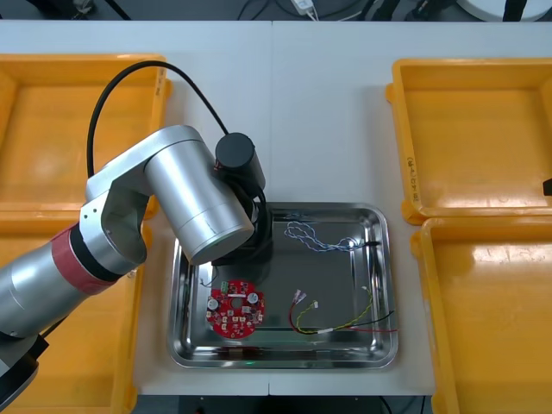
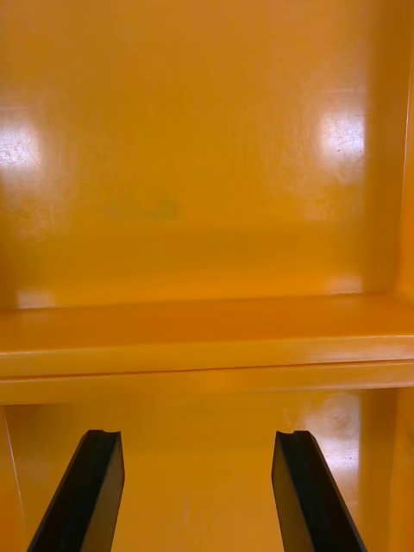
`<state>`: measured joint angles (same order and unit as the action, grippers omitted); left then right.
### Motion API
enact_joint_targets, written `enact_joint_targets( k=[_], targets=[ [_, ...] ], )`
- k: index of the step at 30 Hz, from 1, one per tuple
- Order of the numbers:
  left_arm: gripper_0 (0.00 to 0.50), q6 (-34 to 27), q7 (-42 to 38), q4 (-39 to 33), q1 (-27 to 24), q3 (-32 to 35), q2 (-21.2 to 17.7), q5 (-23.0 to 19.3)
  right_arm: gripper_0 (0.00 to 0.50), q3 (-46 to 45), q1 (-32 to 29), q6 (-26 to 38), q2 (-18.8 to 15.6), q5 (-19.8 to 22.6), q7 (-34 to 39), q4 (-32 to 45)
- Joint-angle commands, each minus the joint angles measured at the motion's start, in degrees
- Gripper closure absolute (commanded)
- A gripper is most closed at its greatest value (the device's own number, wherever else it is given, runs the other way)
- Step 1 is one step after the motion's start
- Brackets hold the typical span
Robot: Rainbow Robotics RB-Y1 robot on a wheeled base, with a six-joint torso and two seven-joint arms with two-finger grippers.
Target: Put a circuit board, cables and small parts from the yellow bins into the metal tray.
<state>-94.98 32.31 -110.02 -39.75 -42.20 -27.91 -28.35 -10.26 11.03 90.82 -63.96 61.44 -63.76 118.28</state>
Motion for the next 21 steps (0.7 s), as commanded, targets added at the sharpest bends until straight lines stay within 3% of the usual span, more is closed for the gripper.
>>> enact_joint_targets(
  k=[1,11,21],
  targets=[
    [0.000,-1.0,-4.2,-3.9,-0.9,0.4,-0.5,-1.4,0.000,-2.1,-0.5,0.0,-0.1,0.0,-2.1,1.3],
    [0.000,-3.7,-2.0,-6.8,-4.2,5.5,-4.6,-7.3,0.000,-2.1,-0.5,0.0,-0.1,0.0,-2.1,1.3],
    [0.000,-4.6,4.8,-8.4,-4.6,12.0,-12.5,-15.5,0.000,-2.1,-0.5,0.0,-0.1,0.0,-2.1,1.3]
  ],
)
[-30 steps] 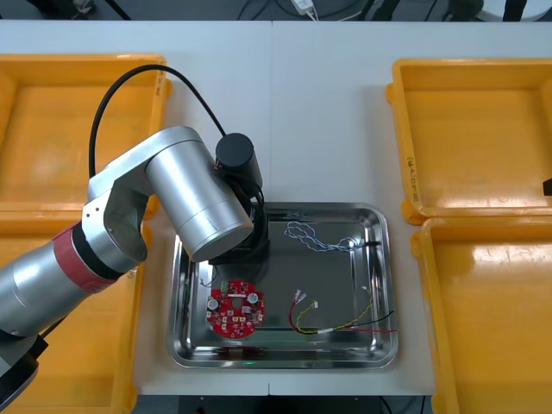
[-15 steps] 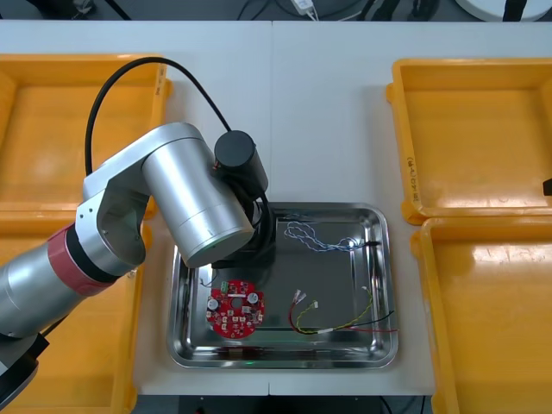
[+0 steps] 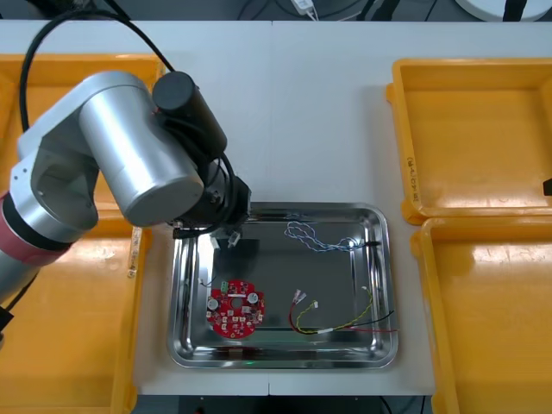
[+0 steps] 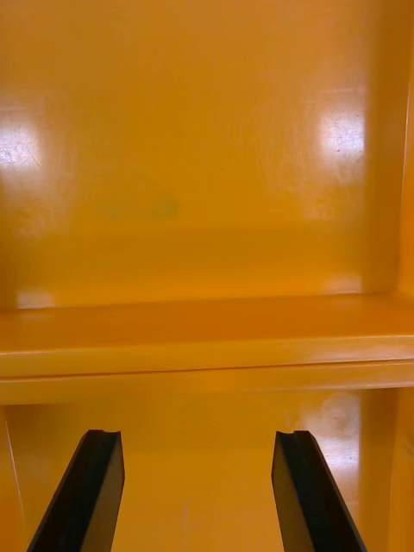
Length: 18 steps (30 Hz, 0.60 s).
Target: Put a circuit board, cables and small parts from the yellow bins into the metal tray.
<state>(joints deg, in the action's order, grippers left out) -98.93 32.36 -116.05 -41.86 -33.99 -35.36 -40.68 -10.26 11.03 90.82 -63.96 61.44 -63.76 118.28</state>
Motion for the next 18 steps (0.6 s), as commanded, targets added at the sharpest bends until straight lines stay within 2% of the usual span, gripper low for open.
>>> enact_joint_targets(
  k=[1,9,18],
  targets=[
    [0.000,-0.7,5.8,-2.3,-2.5,4.5,-6.5,-4.6,0.000,-2.1,-0.5,0.0,-0.1,0.0,-2.1,1.3],
    [0.000,-0.7,8.7,-2.3,-2.5,8.6,-12.5,-9.9,0.000,-2.1,-0.5,0.0,-0.1,0.0,-2.1,1.3],
    [0.000,-0.7,13.3,-1.9,-2.2,12.0,-21.5,-17.0,0.000,-2.1,-0.5,0.0,-0.1,0.0,-2.1,1.3]
  ],
)
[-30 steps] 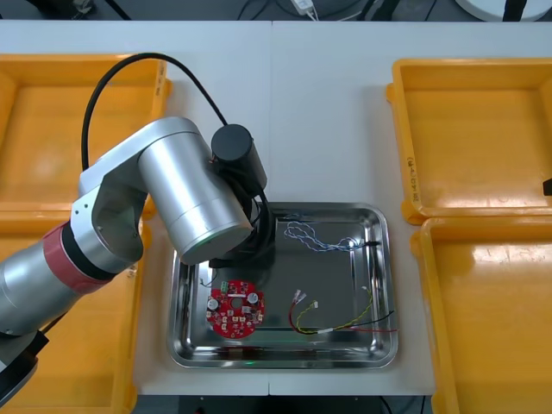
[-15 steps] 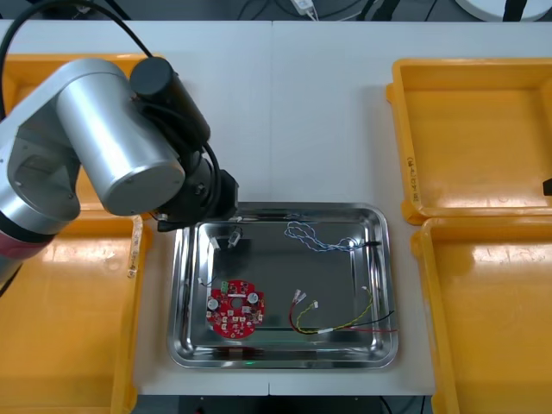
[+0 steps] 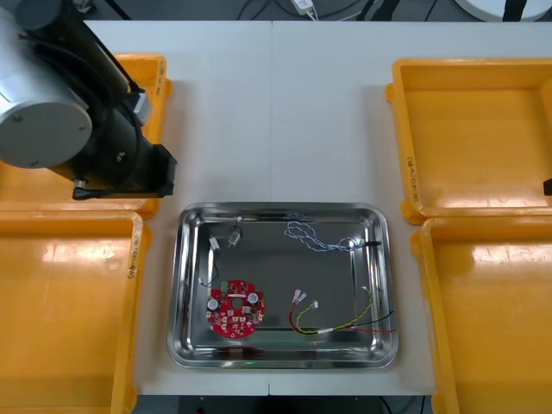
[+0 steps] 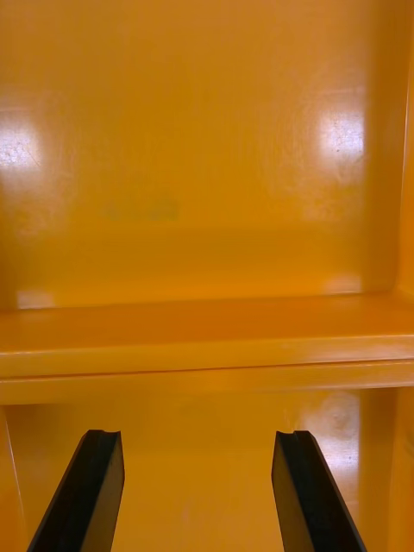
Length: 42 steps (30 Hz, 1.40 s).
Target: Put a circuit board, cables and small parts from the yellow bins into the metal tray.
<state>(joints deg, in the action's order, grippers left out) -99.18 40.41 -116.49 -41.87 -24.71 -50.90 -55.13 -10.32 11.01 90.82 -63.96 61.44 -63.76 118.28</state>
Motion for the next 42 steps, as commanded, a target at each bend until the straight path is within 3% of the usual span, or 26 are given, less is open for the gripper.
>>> enact_joint_targets(
  k=[1,10,18,31,42],
  targets=[
    [0.000,-0.4,5.5,-1.5,-1.7,3.3,-6.8,-3.1,0.000,-2.1,-0.5,0.0,-0.1,0.0,-2.1,1.2],
    [0.000,-0.5,12.3,-1.2,5.0,9.6,-13.4,-5.0,0.000,-2.1,-0.5,0.0,-0.1,0.0,-2.1,1.2],
    [0.000,-1.5,18.5,2.9,9.5,15.6,-14.0,-5.6,0.000,-2.1,-0.5,0.0,-0.1,0.0,-2.1,1.2],
    [0.000,-8.4,31.1,7.0,16.2,28.2,-11.1,-3.8,0.000,-2.1,-0.5,0.0,-0.1,0.0,-2.1,1.2],
    [0.000,-10.1,37.8,8.0,19.5,34.6,-3.8,2.2,0.000,-2.1,-0.5,0.0,-0.1,0.0,-2.1,1.2]
  ],
)
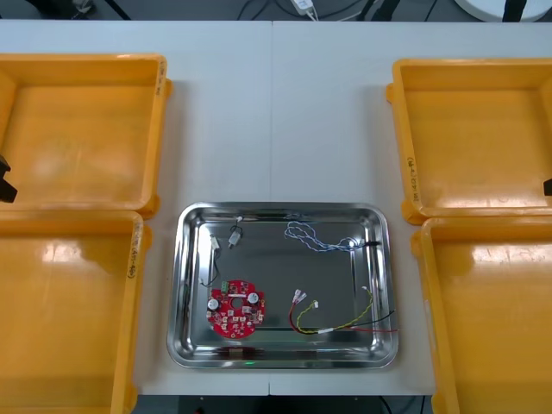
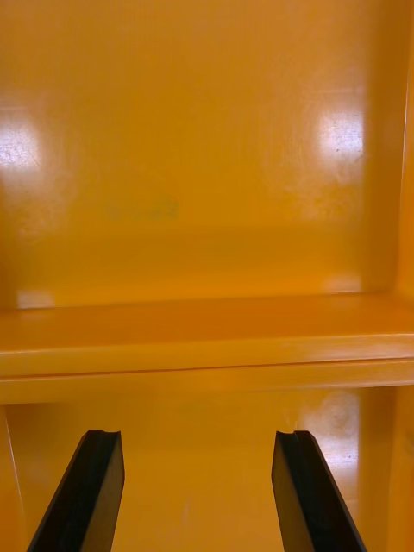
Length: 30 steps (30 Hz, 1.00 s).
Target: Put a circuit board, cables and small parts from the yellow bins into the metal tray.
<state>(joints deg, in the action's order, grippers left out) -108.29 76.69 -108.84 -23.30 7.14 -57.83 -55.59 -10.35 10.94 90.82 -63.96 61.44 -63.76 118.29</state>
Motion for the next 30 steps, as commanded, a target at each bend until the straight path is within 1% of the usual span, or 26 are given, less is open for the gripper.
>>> enact_joint_targets(
  k=[1,4,11,19,26,30],
  targets=[
    [0.000,-1.1,1.7,0.4,1.1,3.1,3.9,3.6,0.000,-2.0,-0.4,0.0,-0.1,0.0,-2.1,1.2],
    [0.000,-1.4,2.4,0.4,1.5,4.3,5.4,4.9,0.000,-2.0,-0.4,0.0,-0.1,0.0,-2.1,1.2],
    [0.000,-1.4,3.6,0.4,1.8,5.1,6.4,5.7,0.000,-2.0,-0.4,0.0,-0.1,0.0,-2.1,1.2],
    [0.000,-1.4,4.5,0.2,1.9,7.3,9.2,7.0,0.000,-2.0,-0.4,0.0,-0.1,0.0,-2.1,1.2],
    [0.000,-1.3,5.1,-3.3,3.6,7.9,9.4,7.8,0.000,-2.0,-0.4,0.0,-0.1,0.0,-2.1,1.2],
    [0.000,-1.4,5.1,-3.3,3.8,7.9,9.4,7.5,0.000,-2.0,-0.4,0.0,-0.1,0.0,-2.1,1.2]
  ],
)
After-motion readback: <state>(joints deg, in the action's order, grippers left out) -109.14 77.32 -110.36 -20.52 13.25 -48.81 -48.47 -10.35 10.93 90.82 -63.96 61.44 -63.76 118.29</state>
